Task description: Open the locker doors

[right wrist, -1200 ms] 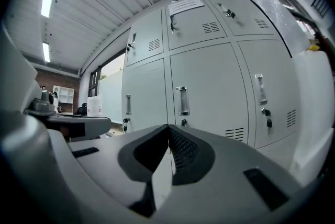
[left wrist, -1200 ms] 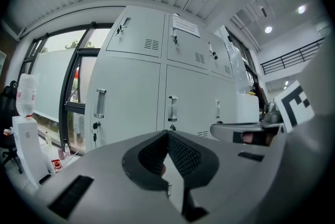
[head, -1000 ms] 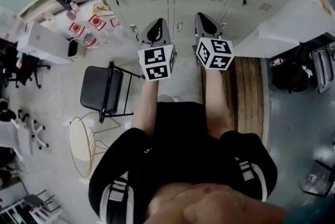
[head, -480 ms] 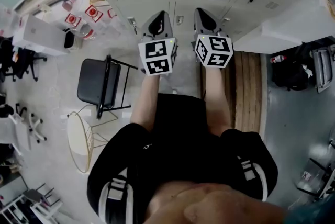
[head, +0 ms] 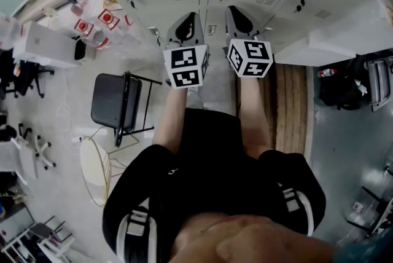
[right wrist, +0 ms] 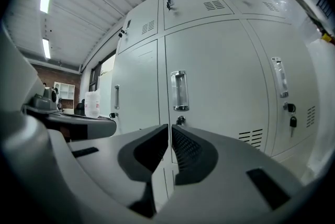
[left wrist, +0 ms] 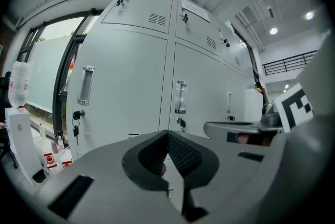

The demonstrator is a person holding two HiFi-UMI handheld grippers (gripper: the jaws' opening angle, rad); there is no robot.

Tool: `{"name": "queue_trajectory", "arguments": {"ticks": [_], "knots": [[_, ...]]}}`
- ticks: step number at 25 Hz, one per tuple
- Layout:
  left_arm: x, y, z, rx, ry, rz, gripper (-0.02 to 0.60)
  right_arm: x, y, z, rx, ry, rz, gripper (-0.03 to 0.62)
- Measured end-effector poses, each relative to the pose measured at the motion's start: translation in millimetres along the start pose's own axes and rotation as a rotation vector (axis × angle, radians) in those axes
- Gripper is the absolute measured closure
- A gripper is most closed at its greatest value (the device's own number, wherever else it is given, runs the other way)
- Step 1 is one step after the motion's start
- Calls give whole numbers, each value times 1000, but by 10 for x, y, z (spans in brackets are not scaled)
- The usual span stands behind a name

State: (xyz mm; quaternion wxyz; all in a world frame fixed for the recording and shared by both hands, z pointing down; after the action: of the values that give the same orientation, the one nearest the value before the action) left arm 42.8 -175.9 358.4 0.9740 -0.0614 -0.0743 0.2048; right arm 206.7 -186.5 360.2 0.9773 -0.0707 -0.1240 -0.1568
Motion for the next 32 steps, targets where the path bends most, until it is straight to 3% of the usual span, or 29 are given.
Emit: {"name": "queue_trajectory", "arguments": {"ticks": [6,8,19,32], "knots": [[-92,-193,-4,-10,-7,10,577,-24,-259,-25,-7,35,-17,570],[-112,-246,7,-13,-7,13,577,-10,-331,-14,-20,42,-17,542],[-253,-492,98,-34,0,24,577,76,-635,27,-30,45,43,531],[-441,-642,259,-61,-5,22,577,160,-816,16,16,-23,85,533]]}}
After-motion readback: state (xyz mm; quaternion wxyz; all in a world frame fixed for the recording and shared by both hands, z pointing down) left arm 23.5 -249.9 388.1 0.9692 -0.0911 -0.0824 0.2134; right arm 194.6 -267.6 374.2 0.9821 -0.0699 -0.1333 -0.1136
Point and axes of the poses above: the fingertips, and each gripper's own axes: y backward along the fingers, x to its right, z out of its underside, the point moved 9 cm from there along y, backward along the fingers, and after that the axes turned 13 degrees about -y, right-handed, at the moved point
